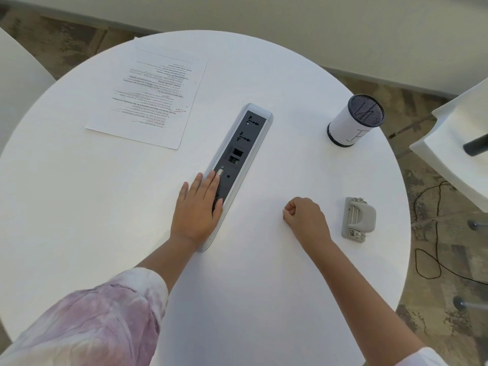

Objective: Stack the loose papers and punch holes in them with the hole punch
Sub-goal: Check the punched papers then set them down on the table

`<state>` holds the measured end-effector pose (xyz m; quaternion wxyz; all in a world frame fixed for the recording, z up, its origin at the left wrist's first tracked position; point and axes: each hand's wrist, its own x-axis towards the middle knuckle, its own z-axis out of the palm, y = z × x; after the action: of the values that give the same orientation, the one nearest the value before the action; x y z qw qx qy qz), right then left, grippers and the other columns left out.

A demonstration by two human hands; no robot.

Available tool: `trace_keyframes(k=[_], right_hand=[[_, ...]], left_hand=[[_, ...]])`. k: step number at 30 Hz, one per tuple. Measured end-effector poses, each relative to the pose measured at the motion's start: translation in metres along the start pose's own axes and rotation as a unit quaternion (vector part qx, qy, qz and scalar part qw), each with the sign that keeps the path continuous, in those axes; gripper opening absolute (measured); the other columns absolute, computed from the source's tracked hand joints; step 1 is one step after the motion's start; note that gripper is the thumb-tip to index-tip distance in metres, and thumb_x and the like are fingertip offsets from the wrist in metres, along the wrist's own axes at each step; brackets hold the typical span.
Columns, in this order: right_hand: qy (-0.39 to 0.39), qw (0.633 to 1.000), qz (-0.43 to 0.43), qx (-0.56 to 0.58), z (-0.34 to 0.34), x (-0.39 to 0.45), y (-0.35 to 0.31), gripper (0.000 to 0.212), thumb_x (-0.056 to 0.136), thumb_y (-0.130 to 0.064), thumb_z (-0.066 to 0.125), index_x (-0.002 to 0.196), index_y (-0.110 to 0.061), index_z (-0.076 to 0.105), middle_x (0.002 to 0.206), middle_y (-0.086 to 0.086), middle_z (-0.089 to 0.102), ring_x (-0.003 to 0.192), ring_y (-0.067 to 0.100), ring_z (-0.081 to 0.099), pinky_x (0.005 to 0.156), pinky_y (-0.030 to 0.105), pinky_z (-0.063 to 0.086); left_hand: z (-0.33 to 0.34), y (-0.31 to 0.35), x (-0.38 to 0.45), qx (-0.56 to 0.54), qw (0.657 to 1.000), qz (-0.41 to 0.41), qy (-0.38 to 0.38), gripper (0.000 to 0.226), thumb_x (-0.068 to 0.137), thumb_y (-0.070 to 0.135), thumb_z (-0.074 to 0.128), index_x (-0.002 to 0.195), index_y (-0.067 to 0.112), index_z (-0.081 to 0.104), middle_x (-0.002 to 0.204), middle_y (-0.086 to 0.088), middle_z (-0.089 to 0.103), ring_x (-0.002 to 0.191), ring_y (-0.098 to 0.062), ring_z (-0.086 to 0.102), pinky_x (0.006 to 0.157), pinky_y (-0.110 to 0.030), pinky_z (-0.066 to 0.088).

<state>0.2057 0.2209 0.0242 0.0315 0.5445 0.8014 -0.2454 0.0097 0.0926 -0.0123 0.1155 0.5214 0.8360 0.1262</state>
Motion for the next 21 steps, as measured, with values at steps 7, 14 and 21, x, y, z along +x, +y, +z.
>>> trace_keyframes(k=[7,14,21], right_hand=[[-0.004,1.0,-0.008,-0.024,-0.0008,-0.001,-0.0026,0.014,0.09,-0.015,0.049,0.089,-0.007,0.06,0.095,0.009,0.062,0.08,0.024,0.059,0.066,0.027,0.039],[-0.018,0.999,-0.007,-0.032,-0.0043,-0.0003,-0.0039,0.016,0.09,-0.014,0.048,0.091,-0.005,0.061,0.098,0.009,0.06,0.083,0.025,0.059,0.07,0.031,0.044],[-0.029,0.999,-0.005,-0.033,-0.0047,0.0017,-0.0048,0.016,0.089,-0.012,0.045,0.089,-0.005,0.06,0.096,0.01,0.059,0.081,0.025,0.058,0.066,0.03,0.042]], left_hand=[[-0.0011,0.0005,-0.0005,-0.006,1.0,0.003,0.003,0.06,0.09,0.039,0.017,0.144,0.017,0.031,0.151,0.002,0.033,0.141,-0.024,0.026,0.115,-0.045,0.017],[-0.0012,0.001,0.0008,-0.003,1.0,0.003,0.002,0.059,0.091,0.039,0.018,0.143,0.016,0.033,0.151,0.001,0.034,0.14,-0.025,0.029,0.115,-0.045,0.02],[-0.0011,0.0007,0.001,-0.001,1.0,0.002,-0.004,0.061,0.09,0.04,0.016,0.144,0.016,0.031,0.152,0.001,0.032,0.141,-0.024,0.026,0.115,-0.045,0.018]])
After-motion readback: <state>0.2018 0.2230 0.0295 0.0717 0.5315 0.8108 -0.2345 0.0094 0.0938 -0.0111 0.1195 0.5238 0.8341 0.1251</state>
